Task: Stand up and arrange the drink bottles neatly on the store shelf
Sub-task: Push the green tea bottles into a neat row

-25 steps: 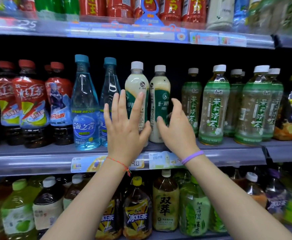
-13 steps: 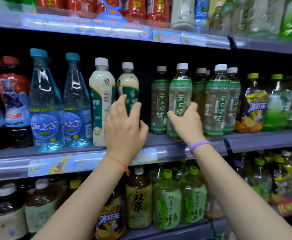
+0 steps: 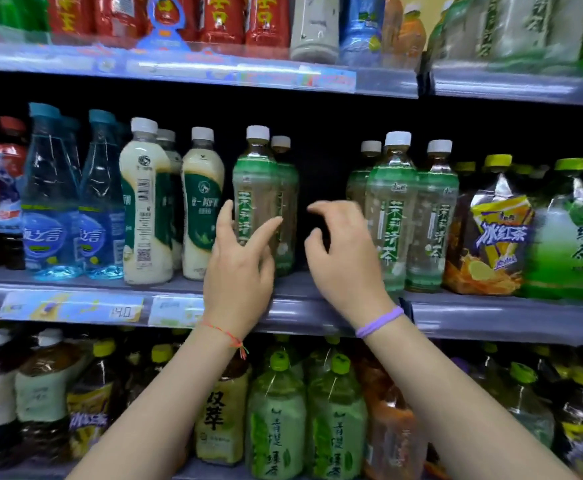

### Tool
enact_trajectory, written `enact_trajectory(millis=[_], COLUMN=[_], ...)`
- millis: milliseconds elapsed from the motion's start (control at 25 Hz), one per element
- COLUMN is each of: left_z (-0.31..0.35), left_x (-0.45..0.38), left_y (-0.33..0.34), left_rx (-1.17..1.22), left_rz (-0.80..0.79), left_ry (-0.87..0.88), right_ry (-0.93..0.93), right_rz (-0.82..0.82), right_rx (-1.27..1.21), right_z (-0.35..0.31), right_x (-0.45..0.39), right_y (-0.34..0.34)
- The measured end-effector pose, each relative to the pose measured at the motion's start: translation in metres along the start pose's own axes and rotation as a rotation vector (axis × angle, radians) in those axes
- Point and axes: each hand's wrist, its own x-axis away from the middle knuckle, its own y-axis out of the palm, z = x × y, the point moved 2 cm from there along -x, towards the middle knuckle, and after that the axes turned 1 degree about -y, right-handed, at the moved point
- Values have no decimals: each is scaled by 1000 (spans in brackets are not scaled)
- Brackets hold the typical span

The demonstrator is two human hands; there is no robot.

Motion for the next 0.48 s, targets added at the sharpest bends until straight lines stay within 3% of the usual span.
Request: enact_trajectory(millis=[80,160,280,480], left_z=[4,14,27,32], left_x=[3,5,-1,-7], left_y=[1,4,8,12], left_rx=[-38,-69,2,104], left_rz=[61,99,111,109], left_ry=[-53,-52,-94,-213], right_ry=[-15,164,432,223], right_rz=[326,412,119,-212], right_rx=[98,118,7,18], right_z=[8,29,52,38], right_x=[4,7,15,25], right_y=[-20,-33,-27,-9])
